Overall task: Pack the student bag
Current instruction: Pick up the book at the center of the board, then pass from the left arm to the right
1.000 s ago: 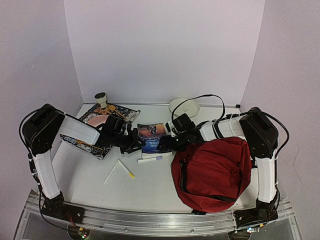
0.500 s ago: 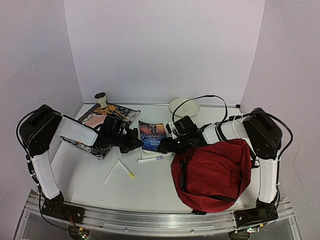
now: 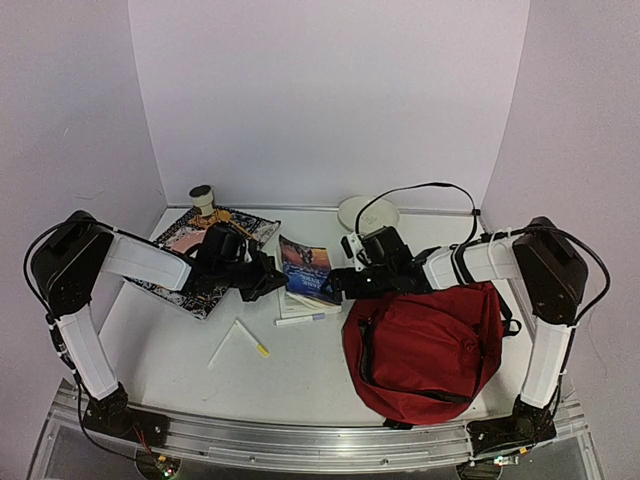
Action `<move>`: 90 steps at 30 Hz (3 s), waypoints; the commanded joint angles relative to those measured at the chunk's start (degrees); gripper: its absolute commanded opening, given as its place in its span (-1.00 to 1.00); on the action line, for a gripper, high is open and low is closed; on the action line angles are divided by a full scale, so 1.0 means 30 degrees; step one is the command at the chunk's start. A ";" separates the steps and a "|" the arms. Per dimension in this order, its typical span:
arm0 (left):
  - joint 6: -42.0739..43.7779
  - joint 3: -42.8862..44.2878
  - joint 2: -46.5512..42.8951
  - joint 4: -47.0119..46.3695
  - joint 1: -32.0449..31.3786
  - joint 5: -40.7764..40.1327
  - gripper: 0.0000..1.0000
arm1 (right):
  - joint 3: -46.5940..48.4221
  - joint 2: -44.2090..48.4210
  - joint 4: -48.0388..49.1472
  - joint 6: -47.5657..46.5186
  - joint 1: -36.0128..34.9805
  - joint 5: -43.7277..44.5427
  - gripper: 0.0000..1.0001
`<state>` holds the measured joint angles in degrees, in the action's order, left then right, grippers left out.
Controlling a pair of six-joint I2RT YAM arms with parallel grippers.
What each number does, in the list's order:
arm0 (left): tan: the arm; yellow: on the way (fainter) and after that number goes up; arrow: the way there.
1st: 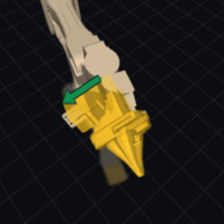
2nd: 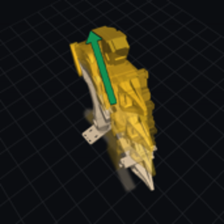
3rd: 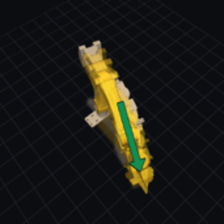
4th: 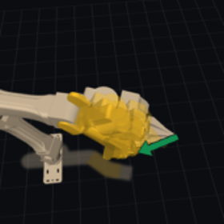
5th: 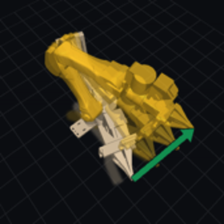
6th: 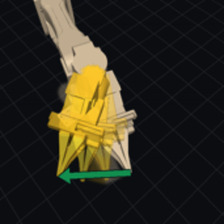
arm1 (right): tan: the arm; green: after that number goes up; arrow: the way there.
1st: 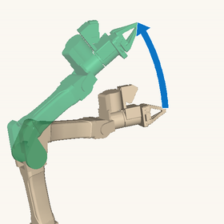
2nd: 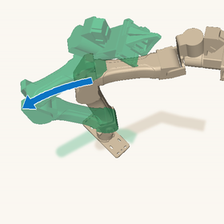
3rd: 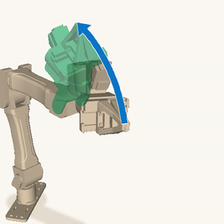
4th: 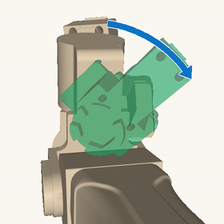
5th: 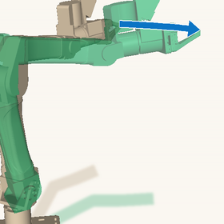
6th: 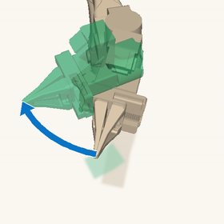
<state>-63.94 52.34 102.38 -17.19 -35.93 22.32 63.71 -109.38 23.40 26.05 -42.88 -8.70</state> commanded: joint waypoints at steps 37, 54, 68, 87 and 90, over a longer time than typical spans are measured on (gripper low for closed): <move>-0.3010 0.3294 -0.3116 -0.3325 0.0078 0.0334 -1.00 | -0.3499 -0.1444 1.0978 1.4462 0.0787 -0.5431 0.80; -0.3203 0.2774 -0.3358 -0.3758 0.0081 0.0015 -1.00 | -0.5241 0.1628 1.0350 0.5819 0.0924 -0.3761 0.78; -0.3314 0.2919 -0.3278 -0.3733 0.0105 0.0147 -1.00 | -0.1909 0.2877 0.6037 -0.6093 -0.2143 0.1969 0.83; -0.3437 0.2787 -0.3625 -0.3740 0.0107 0.0347 -1.00 | 0.2392 -0.1400 0.3119 -1.0374 -0.3518 0.6069 0.15; -0.3412 0.2499 -0.3783 -0.3728 0.0100 0.0202 -1.00 | 0.2351 -0.1037 0.3051 -1.0413 -0.3502 0.6269 -0.20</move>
<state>-73.60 57.76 96.31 -18.70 -35.94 22.33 68.41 -113.32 33.80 -3.54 -53.36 7.36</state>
